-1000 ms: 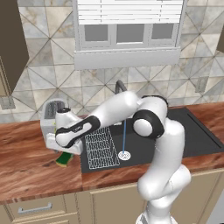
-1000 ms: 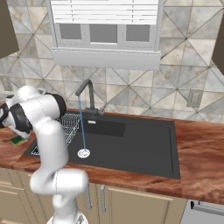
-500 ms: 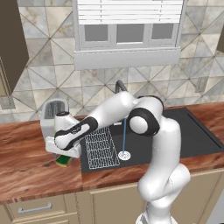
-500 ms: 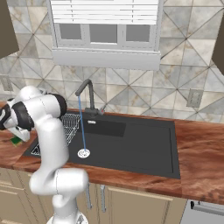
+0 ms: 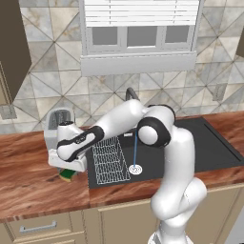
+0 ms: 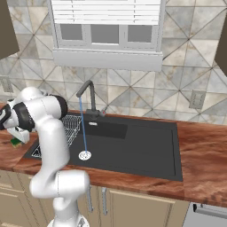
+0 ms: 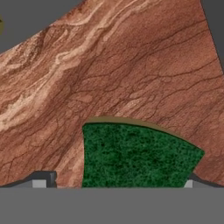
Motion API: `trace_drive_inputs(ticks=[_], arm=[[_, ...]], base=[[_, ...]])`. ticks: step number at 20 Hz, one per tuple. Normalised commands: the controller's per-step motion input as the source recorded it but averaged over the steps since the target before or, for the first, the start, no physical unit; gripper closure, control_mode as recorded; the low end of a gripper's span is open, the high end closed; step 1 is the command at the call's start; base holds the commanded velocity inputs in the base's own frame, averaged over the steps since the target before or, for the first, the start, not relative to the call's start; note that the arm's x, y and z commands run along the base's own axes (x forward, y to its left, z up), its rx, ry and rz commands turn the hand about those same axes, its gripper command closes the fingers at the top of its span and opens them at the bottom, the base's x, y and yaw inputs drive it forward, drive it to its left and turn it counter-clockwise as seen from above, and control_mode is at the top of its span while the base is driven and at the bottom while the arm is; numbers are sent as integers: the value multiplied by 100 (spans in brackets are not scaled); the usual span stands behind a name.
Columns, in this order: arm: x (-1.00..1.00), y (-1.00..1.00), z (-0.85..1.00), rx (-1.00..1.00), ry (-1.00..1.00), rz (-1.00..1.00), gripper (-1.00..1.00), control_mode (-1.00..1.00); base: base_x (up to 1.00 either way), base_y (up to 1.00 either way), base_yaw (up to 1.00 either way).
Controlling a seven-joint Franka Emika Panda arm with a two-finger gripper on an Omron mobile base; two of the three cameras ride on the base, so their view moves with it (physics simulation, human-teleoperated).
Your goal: Soak the sponge with water for a few seconds and then drop it inside the sink.
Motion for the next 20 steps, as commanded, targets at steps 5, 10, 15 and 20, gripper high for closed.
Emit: trace_drive_inputs(ticks=[5, 10, 15, 20], arm=[[0, 5, -23, 0, 1, 0, -100, -100], [0, 1, -17, 0, 0, 0, -100, -100], [0, 0, 0, 0, 0, 0, -100, -100], [0, 0, 0, 0, 0, 0, 100, -100]], base=[[0, 0, 0], [0, 0, 0], [0, 0, 0], [0, 0, 0]])
